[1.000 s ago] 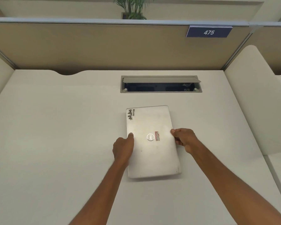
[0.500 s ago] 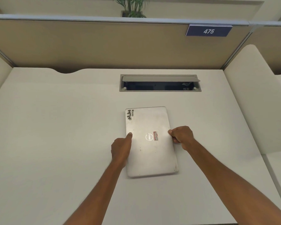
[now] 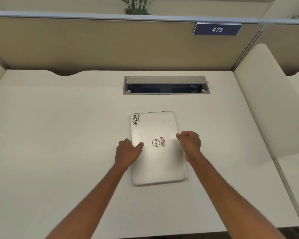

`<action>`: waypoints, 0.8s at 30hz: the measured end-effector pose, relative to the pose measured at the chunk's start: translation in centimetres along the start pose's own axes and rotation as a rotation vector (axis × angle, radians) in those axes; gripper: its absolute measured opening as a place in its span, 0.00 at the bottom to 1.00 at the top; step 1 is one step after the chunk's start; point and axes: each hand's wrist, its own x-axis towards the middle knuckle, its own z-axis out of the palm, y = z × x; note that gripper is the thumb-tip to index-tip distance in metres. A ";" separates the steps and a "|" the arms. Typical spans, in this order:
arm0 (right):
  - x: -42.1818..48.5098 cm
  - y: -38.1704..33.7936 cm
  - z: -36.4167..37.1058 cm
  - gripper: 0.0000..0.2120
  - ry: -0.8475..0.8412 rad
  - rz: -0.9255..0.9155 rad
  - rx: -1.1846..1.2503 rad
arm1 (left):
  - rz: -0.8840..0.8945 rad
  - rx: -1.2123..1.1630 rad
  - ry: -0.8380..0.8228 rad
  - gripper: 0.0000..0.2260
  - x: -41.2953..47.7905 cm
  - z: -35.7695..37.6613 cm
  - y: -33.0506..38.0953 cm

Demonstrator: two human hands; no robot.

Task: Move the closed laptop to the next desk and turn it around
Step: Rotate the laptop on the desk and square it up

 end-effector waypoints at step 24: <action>-13.4 7.7 4.1 0.13 0.051 0.767 0.808 | 0.543 0.701 -0.103 0.27 9.9 -0.4 13.0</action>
